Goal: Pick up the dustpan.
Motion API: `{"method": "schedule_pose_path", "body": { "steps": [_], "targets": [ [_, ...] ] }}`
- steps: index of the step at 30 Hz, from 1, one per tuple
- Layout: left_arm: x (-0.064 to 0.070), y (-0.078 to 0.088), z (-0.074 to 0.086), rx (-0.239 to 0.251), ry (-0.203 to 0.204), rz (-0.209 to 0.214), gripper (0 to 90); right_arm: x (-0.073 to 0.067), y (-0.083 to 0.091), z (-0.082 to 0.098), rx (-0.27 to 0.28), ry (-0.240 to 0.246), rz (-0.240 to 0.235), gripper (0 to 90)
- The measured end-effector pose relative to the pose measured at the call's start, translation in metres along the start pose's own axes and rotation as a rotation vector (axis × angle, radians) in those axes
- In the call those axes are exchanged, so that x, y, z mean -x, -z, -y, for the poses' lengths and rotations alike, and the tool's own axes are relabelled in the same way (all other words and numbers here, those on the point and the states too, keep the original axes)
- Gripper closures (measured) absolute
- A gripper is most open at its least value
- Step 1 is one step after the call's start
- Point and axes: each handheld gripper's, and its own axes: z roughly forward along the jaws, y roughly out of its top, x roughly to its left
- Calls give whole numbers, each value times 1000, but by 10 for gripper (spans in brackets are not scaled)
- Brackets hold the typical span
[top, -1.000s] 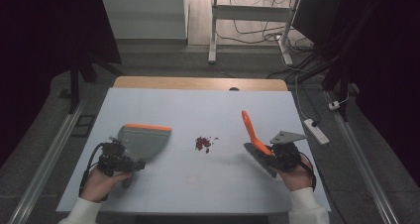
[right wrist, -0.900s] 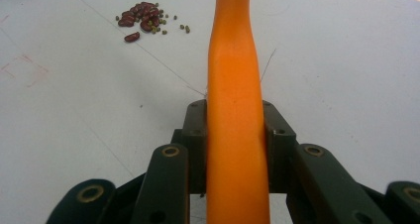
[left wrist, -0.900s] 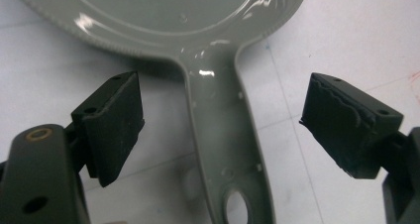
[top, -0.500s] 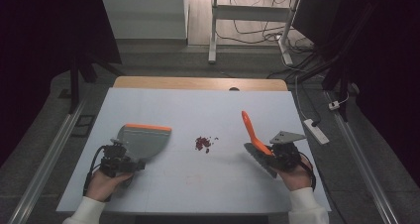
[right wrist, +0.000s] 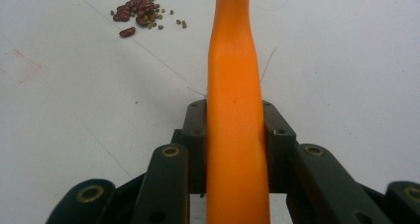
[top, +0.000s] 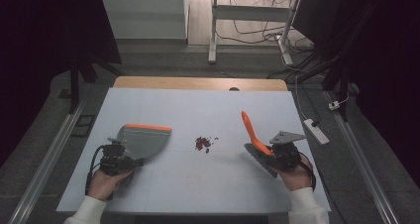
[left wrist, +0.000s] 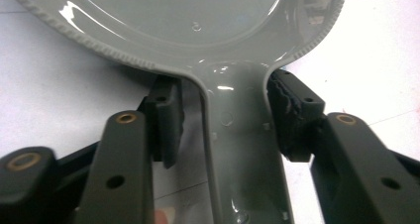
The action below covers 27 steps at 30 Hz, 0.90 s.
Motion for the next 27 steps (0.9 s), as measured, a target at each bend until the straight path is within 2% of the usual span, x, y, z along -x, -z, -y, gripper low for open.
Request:
{"method": "schedule_pose_path", "body": {
  "steps": [2, 5, 18, 27],
  "targets": [
    [0, 1, 0, 6, 5, 4, 583, 0, 0, 0, -3, -1, 1, 693],
    [-1, 1, 0, 11, 12, -1, 608, 1, 0, 1, -3, -1, 2, 693],
    [-9, 5, 1, 45, 3, 8, 614, 0, -1, 0, -4, 4, 0, 693],
    [-12, 9, 2, 86, -36, 33, 613, 0, 0, 0, 3, 6, 6, 693]
  ]
}}
